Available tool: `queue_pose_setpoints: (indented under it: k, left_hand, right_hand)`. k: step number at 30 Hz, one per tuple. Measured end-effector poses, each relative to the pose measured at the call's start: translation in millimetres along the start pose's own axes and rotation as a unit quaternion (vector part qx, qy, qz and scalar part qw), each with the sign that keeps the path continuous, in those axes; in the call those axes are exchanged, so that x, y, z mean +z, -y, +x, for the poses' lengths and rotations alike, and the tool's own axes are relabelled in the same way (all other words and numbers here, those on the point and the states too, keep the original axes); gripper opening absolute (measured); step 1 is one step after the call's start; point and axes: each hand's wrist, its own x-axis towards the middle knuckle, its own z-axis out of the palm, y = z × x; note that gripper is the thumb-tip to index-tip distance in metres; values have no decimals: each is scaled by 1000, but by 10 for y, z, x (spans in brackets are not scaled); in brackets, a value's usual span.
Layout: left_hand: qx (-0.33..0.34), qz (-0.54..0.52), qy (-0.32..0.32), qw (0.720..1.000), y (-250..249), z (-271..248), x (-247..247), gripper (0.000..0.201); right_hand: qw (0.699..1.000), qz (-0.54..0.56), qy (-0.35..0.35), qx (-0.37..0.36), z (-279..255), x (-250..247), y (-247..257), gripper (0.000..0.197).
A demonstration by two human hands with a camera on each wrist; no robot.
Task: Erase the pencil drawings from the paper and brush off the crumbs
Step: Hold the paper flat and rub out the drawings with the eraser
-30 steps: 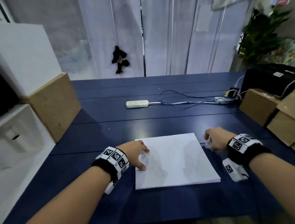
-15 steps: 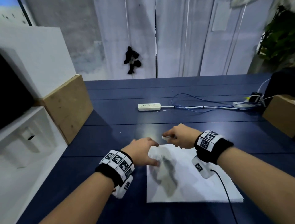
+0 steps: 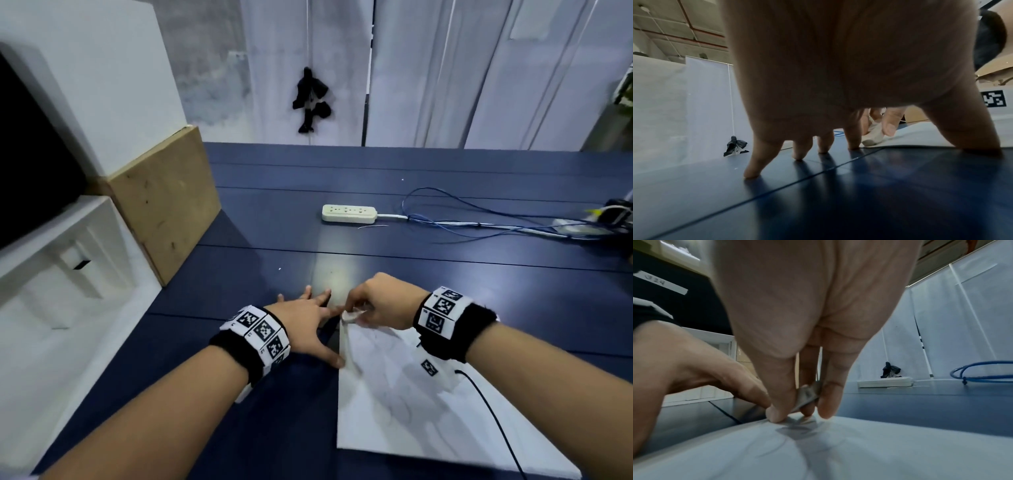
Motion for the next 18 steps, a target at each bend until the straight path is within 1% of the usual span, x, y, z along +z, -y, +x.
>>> queue_pose_setpoints:
  k: [4,6,8,9,11,13,14,15,16,18]
  left_hand:
    - [-9,-3,3,1000,11,-9,4,117]
    - [-8,-1,-1,1000,9,0,0,117]
    - [-8,0,-2,1000,6,1,-12,117]
    - [-7,4,-2,1000,-1,-1,-22,116]
    - [-7,9,-2,1000,-17,-20,-40,115]
    - [-9,13,2,1000,-36,-34,-60,114]
    - [-10,17,5,1000,-40,-39,-71,114]
    - [-11,20,6,1000,-43,-37,-79,114]
    - [-13,19,7,1000,-47,-36,-83,114]
    - [-12,16,4,1000,-47,-28,-72,113]
  right_hand:
    - [999,-30,-5,-34,-100,104,48,17]
    - [998,-35,19,-54,-231,135,114,16]
    - [997,-24,38,-59,-263,98,143,21]
    - [998,-24,36,-55,-239,58,149,25]
    - [999,-23,14,-24,-105,10,104,32]
    - [1000,-12,-6,17,-18,-1,35,33]
    - [1000,-16,-5,25,-19,7,26,33]
    - [1000,-24,-2,17,-48,22,40,31]
    - [1000,-28,-4,-5,-96,37,72,29]
    - [998,-11,0,-66,-202,84,162,23]
